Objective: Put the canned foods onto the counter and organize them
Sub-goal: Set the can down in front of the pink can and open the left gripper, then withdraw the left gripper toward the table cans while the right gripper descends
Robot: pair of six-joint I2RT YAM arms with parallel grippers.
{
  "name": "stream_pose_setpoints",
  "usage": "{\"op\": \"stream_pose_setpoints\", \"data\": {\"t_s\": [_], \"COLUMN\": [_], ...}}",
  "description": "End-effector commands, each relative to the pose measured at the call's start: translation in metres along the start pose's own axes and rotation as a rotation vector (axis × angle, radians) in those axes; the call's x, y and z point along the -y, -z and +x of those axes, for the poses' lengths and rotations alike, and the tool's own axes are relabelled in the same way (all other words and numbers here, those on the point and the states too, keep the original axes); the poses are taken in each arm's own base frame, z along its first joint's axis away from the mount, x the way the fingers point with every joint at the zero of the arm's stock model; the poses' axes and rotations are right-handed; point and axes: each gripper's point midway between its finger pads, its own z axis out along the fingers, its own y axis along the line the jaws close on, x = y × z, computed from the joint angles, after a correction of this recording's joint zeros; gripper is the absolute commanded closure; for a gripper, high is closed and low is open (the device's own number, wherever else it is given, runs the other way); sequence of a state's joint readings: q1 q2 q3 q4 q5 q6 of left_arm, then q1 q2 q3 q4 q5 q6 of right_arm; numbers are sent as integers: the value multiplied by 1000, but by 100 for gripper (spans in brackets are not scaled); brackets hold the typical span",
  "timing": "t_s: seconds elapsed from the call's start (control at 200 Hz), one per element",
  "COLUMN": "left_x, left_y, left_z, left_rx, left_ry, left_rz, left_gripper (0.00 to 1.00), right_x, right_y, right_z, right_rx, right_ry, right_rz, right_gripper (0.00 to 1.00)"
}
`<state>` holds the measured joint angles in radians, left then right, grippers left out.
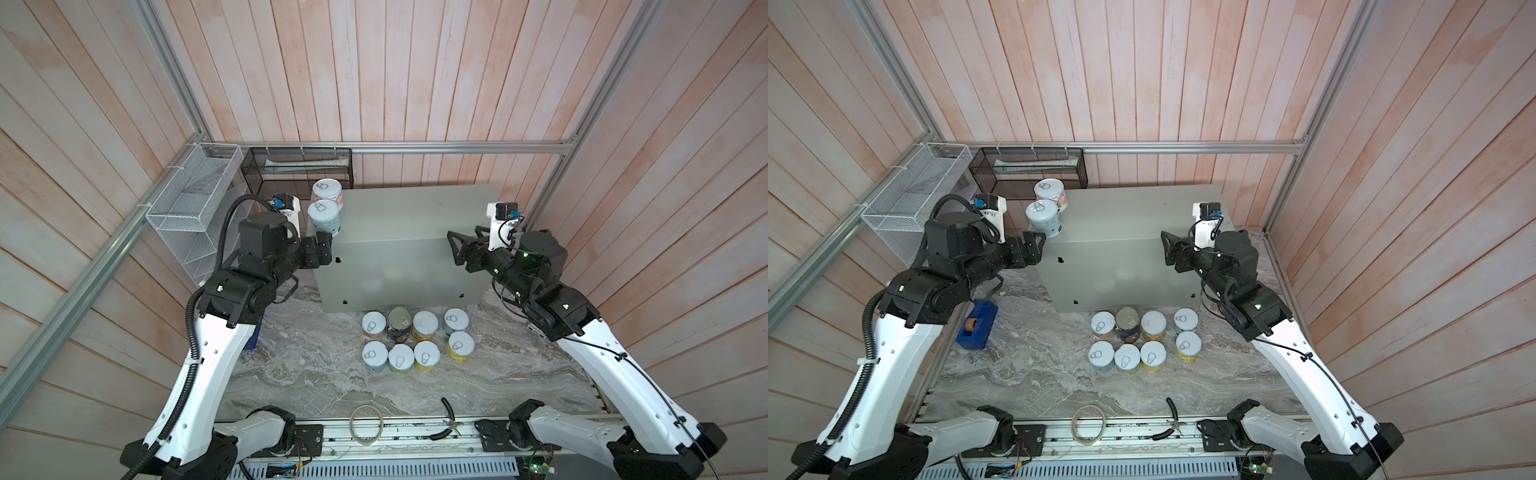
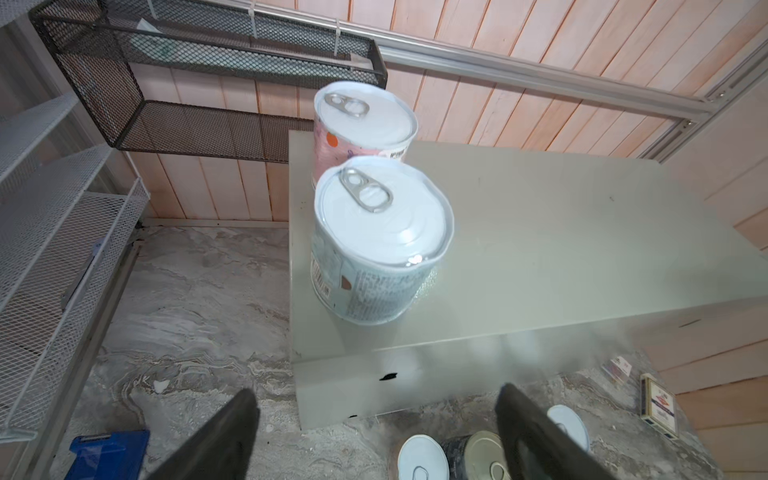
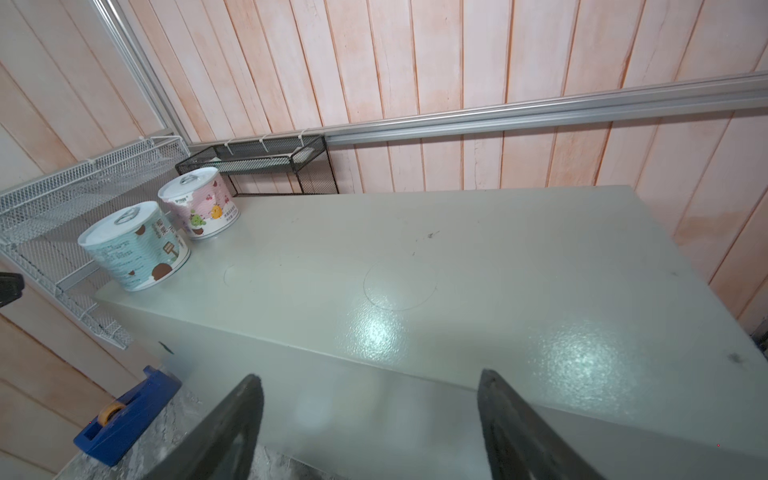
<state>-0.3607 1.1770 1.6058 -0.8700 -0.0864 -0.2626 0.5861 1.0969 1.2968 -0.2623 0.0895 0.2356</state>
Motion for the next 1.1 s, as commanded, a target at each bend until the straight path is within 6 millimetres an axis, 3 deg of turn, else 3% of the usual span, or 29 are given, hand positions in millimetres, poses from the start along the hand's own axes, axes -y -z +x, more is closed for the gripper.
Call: {"op": "stream_pose_setpoints", "data": {"t_s": [0.0, 0.13, 0.395, 0.485, 0.615, 0.745, 0.895, 1.095], "left_x": [10, 18, 29, 11, 10, 1, 16, 36], "left_y": [7, 10, -4, 7, 32, 17, 4, -12], "left_z": [13, 43, 112, 116, 122, 154, 179, 211], "left_rx": [28, -18, -118, -48, 69, -50, -78, -148], "left_ry": [-27, -12, 17, 123, 155, 119, 97, 103], "left_rz": [13, 17, 84, 16, 101, 29, 55, 114], "left_gripper": [0, 0, 0, 0, 0, 0, 0, 0], "right_x": [-2, 7, 37, 41, 45, 53, 60, 63], "right_y": [9, 23, 52, 60, 68, 74, 79, 83], "right_z": [12, 42, 135, 162, 200, 240, 276, 305], "right_rx": [-53, -146, -382, -438, -514, -580, -636, -689], "right_ry": [8, -34, -142, -201, -266, -313, -322, -336], "right_rz": [42, 90, 204, 213, 229, 268, 309, 330], "right_gripper": [20, 20, 17, 16, 14, 12, 10, 9]}}
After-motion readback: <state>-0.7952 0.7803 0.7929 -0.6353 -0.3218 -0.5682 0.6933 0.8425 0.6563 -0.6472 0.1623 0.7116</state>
